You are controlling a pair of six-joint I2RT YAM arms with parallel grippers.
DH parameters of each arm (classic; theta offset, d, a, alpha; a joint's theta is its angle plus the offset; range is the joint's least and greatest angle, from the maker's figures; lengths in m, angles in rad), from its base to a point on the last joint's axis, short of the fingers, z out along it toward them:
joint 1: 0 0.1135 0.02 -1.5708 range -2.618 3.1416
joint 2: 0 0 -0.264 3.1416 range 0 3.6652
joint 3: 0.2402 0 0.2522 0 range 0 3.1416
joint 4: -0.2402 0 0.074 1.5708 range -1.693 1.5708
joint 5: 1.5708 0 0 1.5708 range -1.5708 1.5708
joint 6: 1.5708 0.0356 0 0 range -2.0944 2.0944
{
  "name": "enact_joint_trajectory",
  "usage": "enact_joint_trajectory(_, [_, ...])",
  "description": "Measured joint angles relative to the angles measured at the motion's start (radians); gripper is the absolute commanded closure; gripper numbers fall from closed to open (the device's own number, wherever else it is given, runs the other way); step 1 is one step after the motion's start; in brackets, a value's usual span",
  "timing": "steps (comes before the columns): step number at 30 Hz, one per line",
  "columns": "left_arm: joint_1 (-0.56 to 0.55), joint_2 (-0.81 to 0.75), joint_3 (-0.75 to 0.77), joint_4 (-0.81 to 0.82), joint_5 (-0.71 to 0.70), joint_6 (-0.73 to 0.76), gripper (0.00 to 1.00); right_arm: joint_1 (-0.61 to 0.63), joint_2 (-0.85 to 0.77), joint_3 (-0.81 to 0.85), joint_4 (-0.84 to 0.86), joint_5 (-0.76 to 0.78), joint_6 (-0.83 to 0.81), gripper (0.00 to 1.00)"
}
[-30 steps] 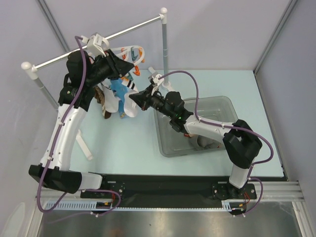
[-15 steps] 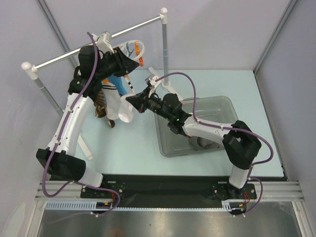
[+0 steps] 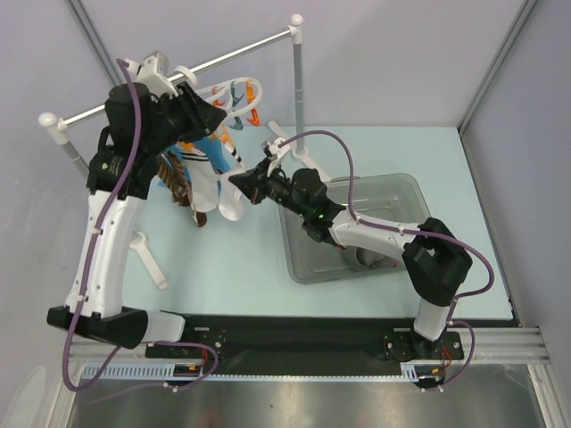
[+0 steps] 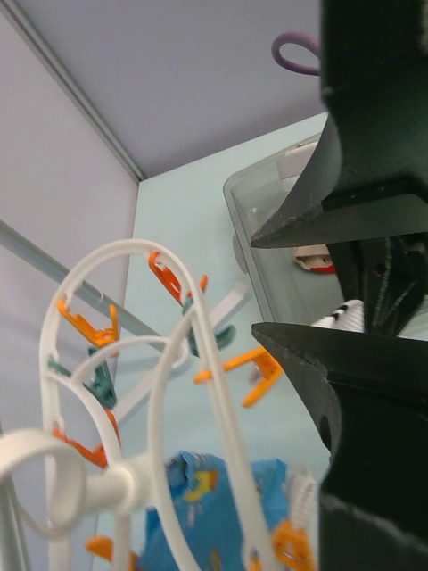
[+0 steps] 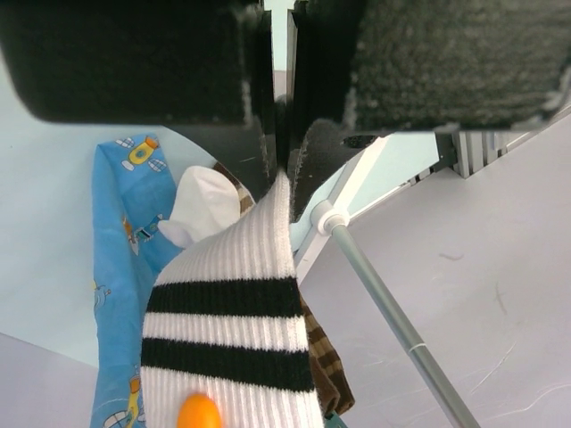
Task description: Remove the socks clipped to the hanger
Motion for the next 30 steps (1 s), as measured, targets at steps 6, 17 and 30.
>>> enact_joint_trajectory(6, [0.000,-0.092,-0.038,-0.072,-0.073,0.018,0.42,0.005,0.000,0.000,-0.023,0.002,-0.015,1.00])
enact_joint_trajectory(17, [0.000,-0.095,-0.208,-0.047,-0.095,-0.013,0.34,0.015,0.000,0.000,-0.043,0.002,-0.025,1.00])
enact_joint_trajectory(30, [0.051,-0.092,-0.252,0.014,-0.148,-0.107,0.37,0.024,0.000,0.011,-0.044,0.002,-0.035,1.00])
